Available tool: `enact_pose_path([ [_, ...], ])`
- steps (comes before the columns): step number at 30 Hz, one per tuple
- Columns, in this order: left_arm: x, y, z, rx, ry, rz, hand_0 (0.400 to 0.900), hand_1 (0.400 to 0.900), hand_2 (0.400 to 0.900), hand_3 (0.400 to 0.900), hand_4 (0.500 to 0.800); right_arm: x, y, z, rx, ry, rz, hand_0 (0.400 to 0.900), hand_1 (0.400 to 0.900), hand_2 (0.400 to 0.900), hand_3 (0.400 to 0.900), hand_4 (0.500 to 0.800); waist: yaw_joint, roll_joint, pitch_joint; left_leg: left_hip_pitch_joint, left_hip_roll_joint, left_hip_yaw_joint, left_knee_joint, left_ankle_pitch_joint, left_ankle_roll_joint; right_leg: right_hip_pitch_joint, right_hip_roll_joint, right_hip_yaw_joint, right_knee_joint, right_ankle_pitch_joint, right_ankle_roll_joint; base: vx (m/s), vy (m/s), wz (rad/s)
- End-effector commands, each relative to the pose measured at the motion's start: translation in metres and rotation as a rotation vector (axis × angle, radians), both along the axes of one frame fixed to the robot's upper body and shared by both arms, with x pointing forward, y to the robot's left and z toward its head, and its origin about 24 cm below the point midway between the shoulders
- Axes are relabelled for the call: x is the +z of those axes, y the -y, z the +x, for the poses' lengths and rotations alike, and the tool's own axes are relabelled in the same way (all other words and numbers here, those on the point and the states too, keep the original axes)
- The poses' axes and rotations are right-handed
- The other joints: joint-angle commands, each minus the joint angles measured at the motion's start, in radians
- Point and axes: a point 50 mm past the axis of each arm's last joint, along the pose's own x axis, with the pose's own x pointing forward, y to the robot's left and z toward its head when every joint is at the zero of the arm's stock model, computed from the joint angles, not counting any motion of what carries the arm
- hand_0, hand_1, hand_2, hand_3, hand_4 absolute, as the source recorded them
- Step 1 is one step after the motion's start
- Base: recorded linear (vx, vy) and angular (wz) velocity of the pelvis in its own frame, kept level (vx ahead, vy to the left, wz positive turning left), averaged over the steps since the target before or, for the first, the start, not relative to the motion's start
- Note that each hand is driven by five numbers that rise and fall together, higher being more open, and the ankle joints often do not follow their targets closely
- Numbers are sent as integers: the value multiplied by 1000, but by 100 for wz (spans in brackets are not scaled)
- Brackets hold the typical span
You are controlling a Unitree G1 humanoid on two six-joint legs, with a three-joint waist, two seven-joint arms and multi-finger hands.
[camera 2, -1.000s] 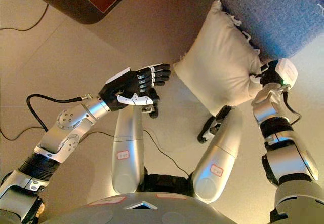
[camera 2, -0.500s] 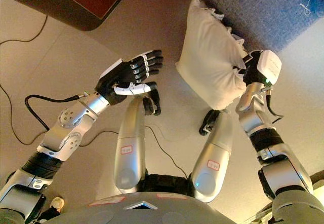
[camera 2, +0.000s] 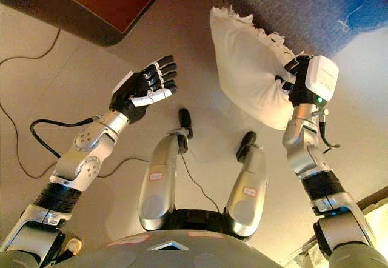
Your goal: Pick up the pillow and put it on the sofa.
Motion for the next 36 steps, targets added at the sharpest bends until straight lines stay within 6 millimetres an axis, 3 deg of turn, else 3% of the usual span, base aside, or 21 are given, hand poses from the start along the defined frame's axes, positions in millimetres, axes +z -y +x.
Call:
enact_pose_path([
  [1, 1, -4, -8, 14, 9, 1, 900, 900, 900, 900, 800, 87, 2, -9, 77, 458, -162, 400, 400, 400, 400, 500, -22, -60, -181, 170, 16, -37, -83, -105, -52, 101, 19, -13, -307, 212, 31, 46, 18, -10],
  [5, -17, -6, -19, -14, -85, 14, 900, 900, 900, 900, 800, 97, 4, -21, 126, 463, -176, 400, 400, 400, 400, 500, -31, -69, -240, 310, 9, -8, -208, -76, -55, 240, 67, -20, -426, 232, 44, 150, 63, -17],
  [10, -38, -9, -36, -37, -213, -11, 900, 900, 900, 900, 800, 113, 12, -32, 181, 433, -196, 400, 400, 400, 400, 500, -32, -78, -335, 440, 7, 29, -301, -61, -58, 359, 93, -34, -524, 247, 48, 204, 55, -11],
  [18, -60, -8, -52, -58, -343, -41, 900, 900, 900, 900, 800, 156, 25, -26, 176, 436, -283, 400, 400, 400, 400, 500, 0, -95, -437, 567, 9, 46, -416, -45, -61, 471, 115, -76, -584, 240, 52, 185, 24, 4],
  [24, -65, -6, -63, -125, -391, -33, 900, 900, 900, 900, 800, 172, 54, -8, 77, 328, -314, 400, 400, 400, 400, 500, 43, -117, -471, 588, 8, 14, -467, -32, -72, 516, 127, -120, -609, 238, 54, 123, -10, 32],
  [28, -64, -3, -66, -190, -411, -21, 900, 900, 900, 900, 800, 171, 85, 14, -70, 231, -310, 400, 400, 400, 400, 500, 96, -140, -474, 573, 9, -19, -468, -25, -82, 540, 130, -164, -623, 241, 55, 109, -40, 37],
  [34, -57, 2, -61, -298, -389, 22, 900, 900, 900, 900, 800, 190, 123, 33, -330, 157, -268, 400, 400, 400, 400, 500, 173, -166, -456, 517, 10, -71, -468, -3, -96, 532, 137, -206, -630, 245, 56, 24, -81, 30],
  [35, -54, 3, -59, -315, -380, 28, 900, 900, 900, 900, 800, 192, 128, 34, -376, 148, -253, 602, 602, 602, 602, 621, 185, -170, -450, 504, 11, -79, -468, 0, -98, 528, 138, -211, -633, 246, 57, -110, -110, 24],
  [36, -50, 4, -57, -336, -360, 35, 900, 900, 900, 900, 800, 199, 131, 36, -429, 162, -241, 900, 900, 900, 900, 800, 198, -174, -437, 487, 13, -89, -468, 7, -101, 519, 141, -216, -634, 248, 56, -142, -116, 23],
])
